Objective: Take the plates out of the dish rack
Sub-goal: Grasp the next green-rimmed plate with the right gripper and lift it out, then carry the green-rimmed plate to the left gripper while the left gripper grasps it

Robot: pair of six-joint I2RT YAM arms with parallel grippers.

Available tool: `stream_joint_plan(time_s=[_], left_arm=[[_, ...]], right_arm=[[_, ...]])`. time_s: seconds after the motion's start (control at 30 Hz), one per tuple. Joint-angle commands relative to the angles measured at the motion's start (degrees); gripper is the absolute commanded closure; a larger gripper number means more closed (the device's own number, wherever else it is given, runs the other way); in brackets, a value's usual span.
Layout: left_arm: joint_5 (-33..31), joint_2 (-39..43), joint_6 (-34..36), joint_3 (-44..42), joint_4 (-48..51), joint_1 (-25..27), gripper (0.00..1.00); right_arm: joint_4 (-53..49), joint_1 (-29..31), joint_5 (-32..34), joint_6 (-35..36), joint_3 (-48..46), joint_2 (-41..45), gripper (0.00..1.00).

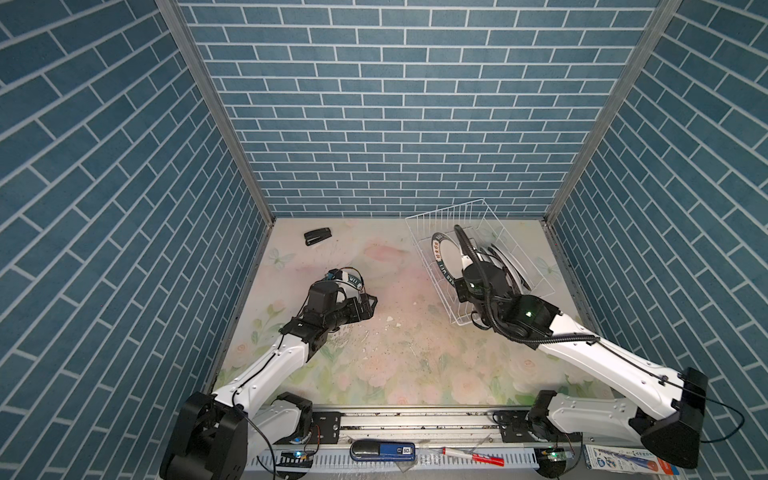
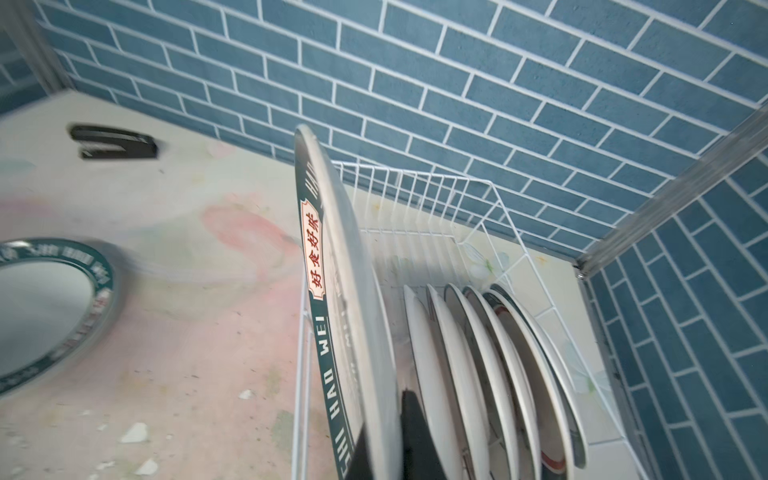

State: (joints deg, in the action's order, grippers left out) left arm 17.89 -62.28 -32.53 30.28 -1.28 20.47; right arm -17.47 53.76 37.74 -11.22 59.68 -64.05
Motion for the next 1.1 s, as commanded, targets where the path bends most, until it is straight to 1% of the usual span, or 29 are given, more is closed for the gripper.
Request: stream_joint_plan(time_s=[0.0,0.1,0.23,0.4,0.5,0.57,0.73,0.93,1.03,1.07], left_arm=[[2.4,1.4,-0.4,-0.5,-4.5,1.4,0.01],[4.0,3.1,-1.6,-1.9,-8.7,2.1,0.01],[4.3,4.2,-1.7,-2.2,-10.5,2.6,0.01],[6.1,4.2,-2.4,-4.0,-16.0,2.8,0.01],[6.7,3.3,-2.5,-3.7,-16.3,2.8,0.01],[6.8,2.7,-2.6,-3.8,-16.7,2.7,0.01],[6.8,2.3,-2.4,-3.6,-17.0,2.8,0.01],[7.6,0.1,-3.0,-3.2,-19.0,2.7,0.02],[8.5,-1.3,-3.9,-3.3,-21.2,2.7,0.05],[8.2,-1.6,-4.0,-3.4,-21.5,2.7,0.08]], right_arm=[[8.4,-1.3,-9.1,-8.9,-4.7,4.4,1.00],[12.0,-4.0,-16.6,-15.1,-8.7,7.1,1.00],[18.3,-7.9,-27.8,-22.7,-13.9,8.0,1.00],[26.1,-11.0,-39.6,-31.1,-17.1,4.0,1.00],[31.8,-12.0,-45.4,-35.4,-18.4,0.9,1.00],[34.0,-12.3,-47.6,-36.9,-18.7,-0.8,1.00],[37.9,-12.5,-50.5,-39.0,-19.4,-3.9,1.00],[45.0,-12.7,-57.0,-43.4,-20.0,-9.3,1.00],[49.9,-12.8,-60.4,-46.4,-20.3,-12.4,1.00],[52.2,-12.8,-61.6,-47.6,-20.5,-13.3,1.00]])
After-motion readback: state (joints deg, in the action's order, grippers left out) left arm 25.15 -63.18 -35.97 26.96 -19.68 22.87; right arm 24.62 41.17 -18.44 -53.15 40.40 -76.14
